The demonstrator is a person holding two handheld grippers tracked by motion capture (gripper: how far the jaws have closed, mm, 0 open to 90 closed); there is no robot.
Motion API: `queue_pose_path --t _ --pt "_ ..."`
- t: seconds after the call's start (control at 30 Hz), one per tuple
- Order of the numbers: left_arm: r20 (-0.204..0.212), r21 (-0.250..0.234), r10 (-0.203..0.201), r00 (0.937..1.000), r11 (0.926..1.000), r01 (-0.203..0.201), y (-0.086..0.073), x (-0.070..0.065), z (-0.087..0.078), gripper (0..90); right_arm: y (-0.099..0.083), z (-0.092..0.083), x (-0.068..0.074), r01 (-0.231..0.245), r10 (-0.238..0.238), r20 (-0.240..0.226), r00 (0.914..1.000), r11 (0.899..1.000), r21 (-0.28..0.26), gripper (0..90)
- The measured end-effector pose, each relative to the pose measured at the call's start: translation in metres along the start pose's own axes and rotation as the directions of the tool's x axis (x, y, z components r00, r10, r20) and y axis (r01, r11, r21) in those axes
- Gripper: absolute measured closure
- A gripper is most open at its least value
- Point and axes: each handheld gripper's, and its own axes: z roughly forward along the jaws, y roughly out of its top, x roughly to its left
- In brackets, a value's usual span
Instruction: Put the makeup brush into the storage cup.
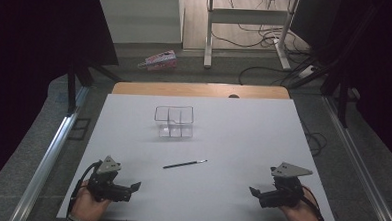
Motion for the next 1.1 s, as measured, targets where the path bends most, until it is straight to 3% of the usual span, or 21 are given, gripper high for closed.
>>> queue_pose_path --t 0.4,0.63,1.1 --pt "0.015 0.024 0.001 0.9999 0.9997 -0.001 0.006 0.003 0.004 0.0 0.000 0.002 0.000 0.005 -0.005 0.007 1.0000 1.000 0.023 0.0" --pt "0.017 0.036 0.022 0.9996 0.9991 -0.022 0.013 0.001 0.006 0.0 -0.001 0.004 -0.002 -0.002 0.002 0.006 1.0000 0.999 0.053 0.0" --pt "0.004 0.111 0.107 0.9942 0.9880 -0.107 0.031 -0.001 0.016 0.6 -0.002 0.005 -0.001 -0.004 0.005 -0.015 0.9999 0.997 0.081 0.0"
